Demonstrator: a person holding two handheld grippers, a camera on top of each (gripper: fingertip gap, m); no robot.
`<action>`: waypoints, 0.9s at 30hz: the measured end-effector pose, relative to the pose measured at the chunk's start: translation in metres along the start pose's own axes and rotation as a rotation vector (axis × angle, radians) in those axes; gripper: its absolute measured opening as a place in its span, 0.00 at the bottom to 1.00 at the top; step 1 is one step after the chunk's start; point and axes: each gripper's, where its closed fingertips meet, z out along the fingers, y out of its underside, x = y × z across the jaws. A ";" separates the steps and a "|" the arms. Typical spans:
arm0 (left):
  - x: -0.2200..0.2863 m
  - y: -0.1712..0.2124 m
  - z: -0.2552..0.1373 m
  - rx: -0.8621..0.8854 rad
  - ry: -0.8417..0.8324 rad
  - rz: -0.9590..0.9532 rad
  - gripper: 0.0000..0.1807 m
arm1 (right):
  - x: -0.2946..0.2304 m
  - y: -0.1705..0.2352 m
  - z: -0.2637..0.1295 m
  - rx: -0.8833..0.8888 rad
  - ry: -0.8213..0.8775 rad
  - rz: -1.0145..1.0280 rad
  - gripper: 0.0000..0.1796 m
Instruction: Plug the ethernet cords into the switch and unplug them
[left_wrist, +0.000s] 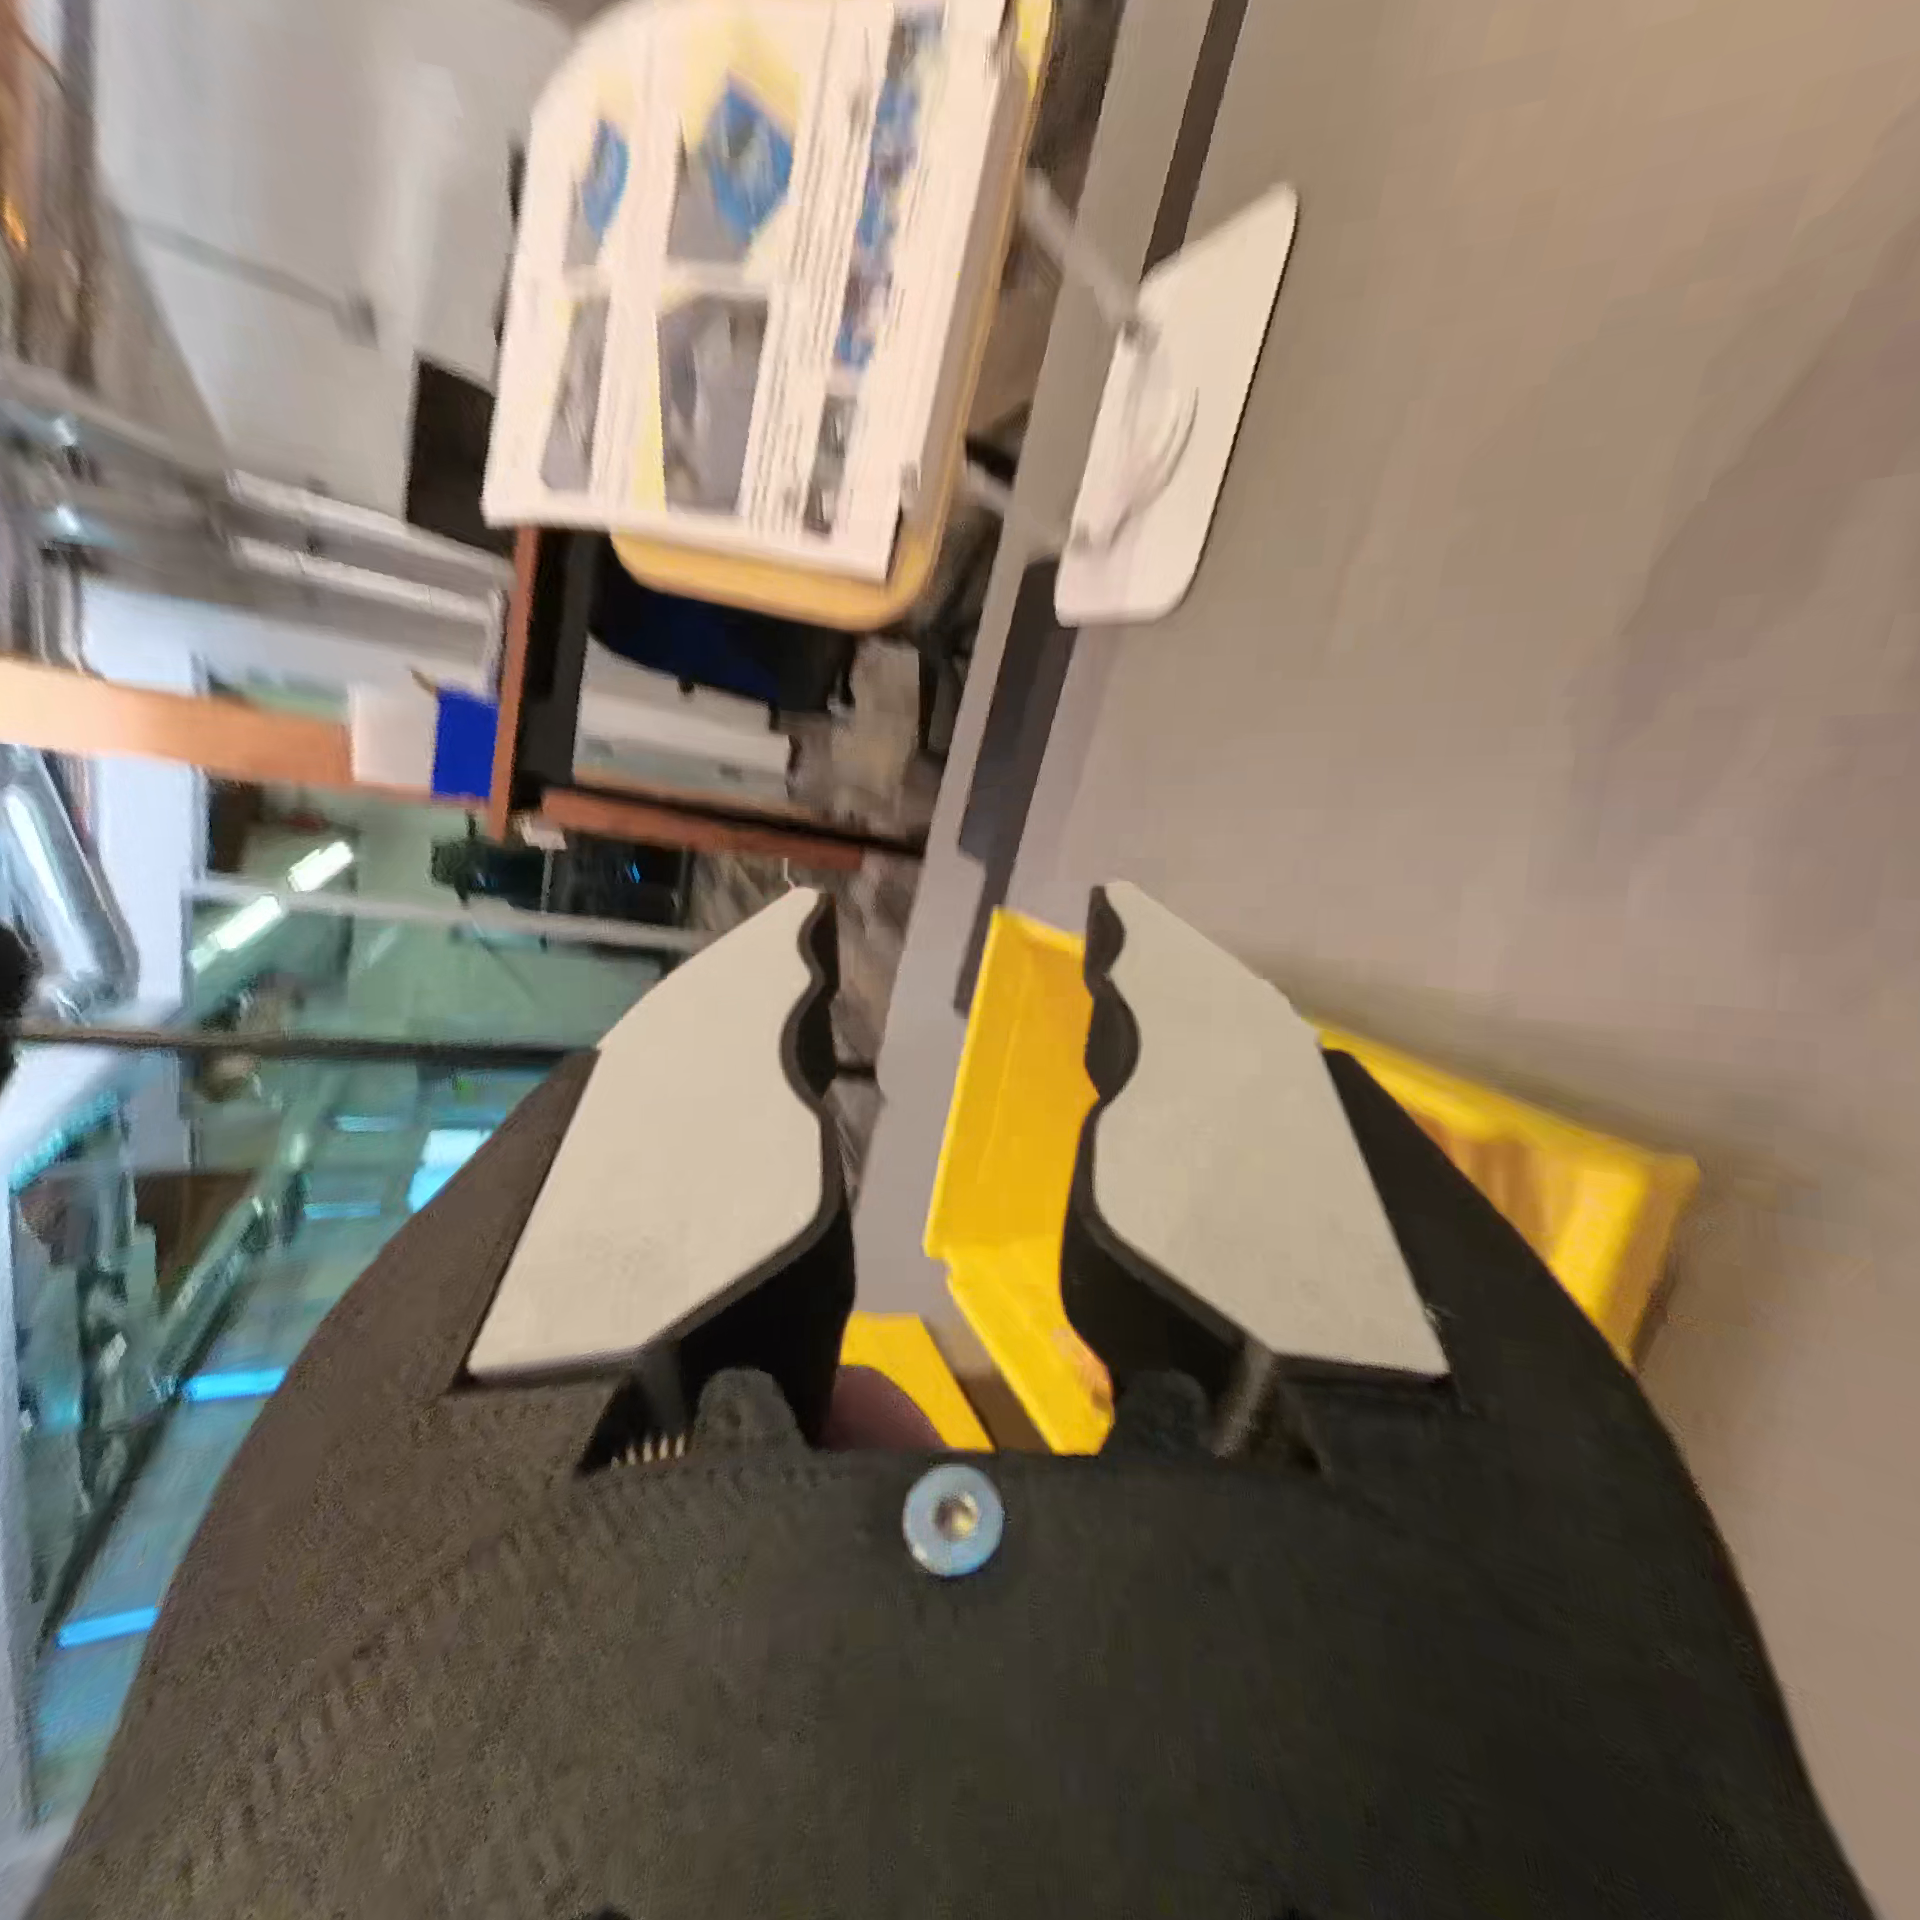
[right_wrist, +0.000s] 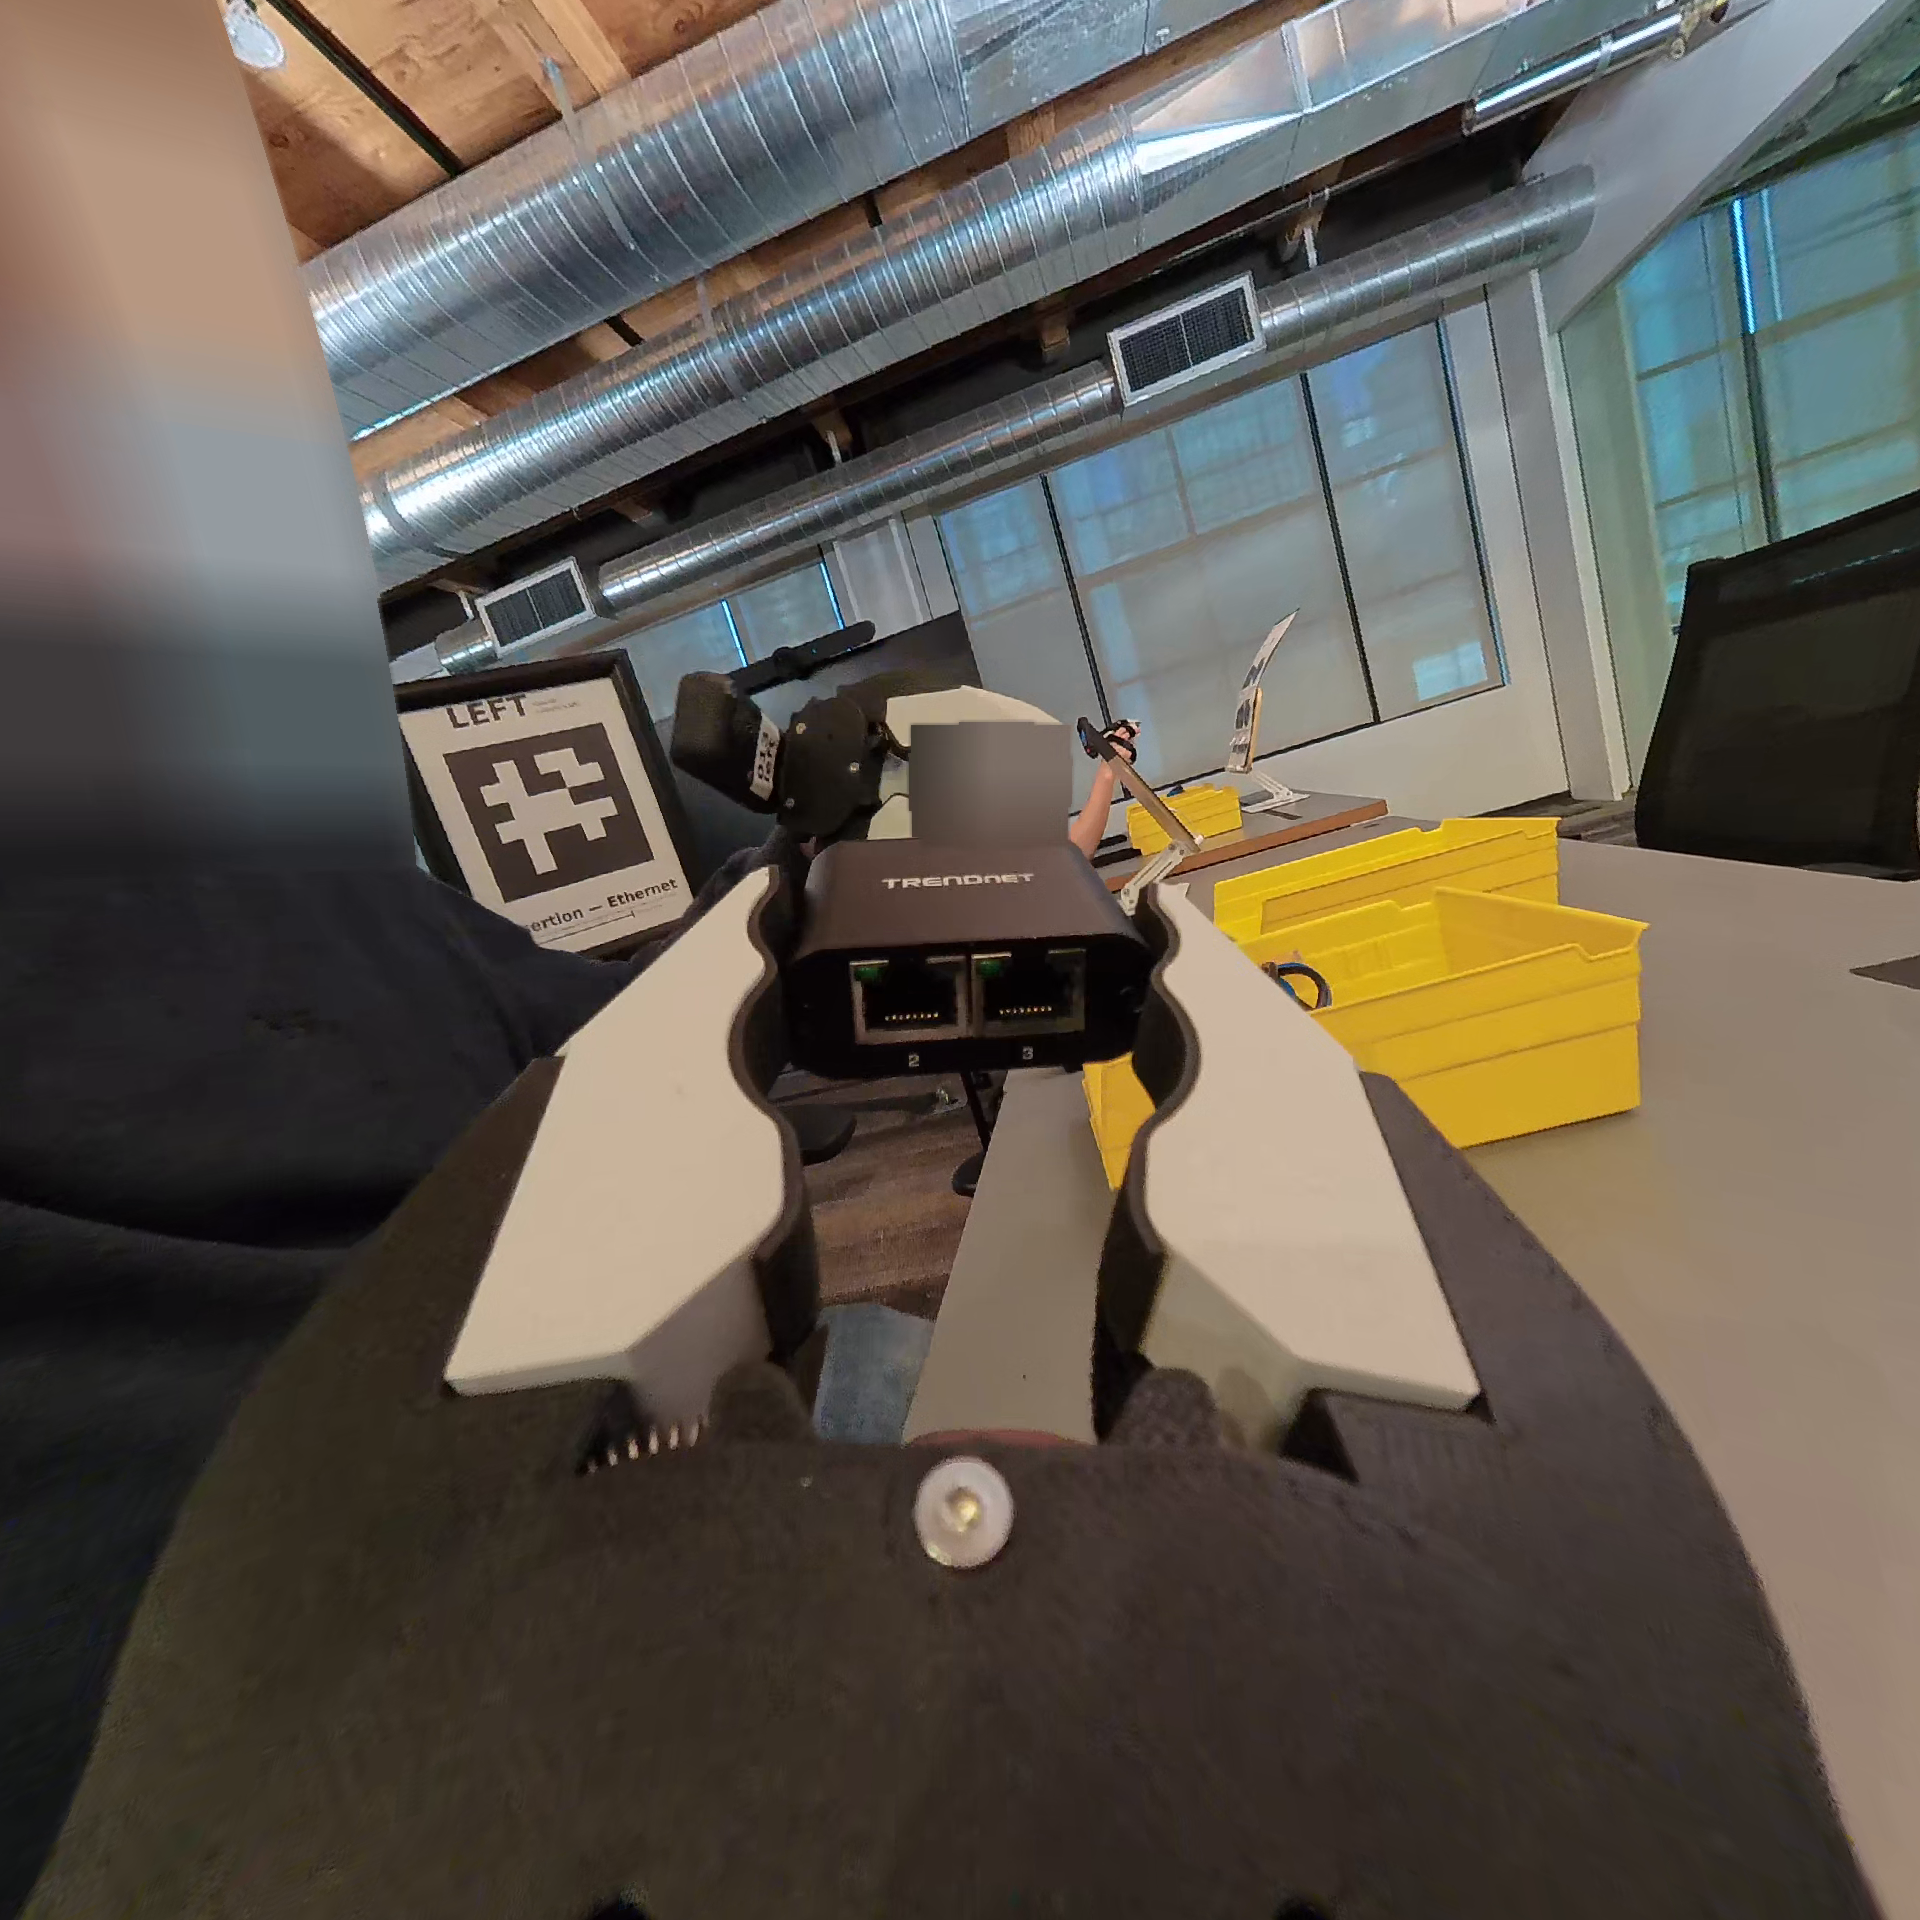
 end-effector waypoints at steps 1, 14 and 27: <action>0.000 0.021 -0.006 -0.049 0.002 -0.026 0.26 | 0.001 0.002 0.001 -0.008 0.002 -0.002 0.36; 0.040 0.187 0.018 -0.429 0.091 -0.143 0.23 | 0.006 0.021 0.015 -0.085 0.006 -0.020 0.36; 0.069 0.185 0.067 -0.450 0.214 -0.335 0.21 | 0.071 0.106 0.003 -0.528 0.350 -0.071 0.23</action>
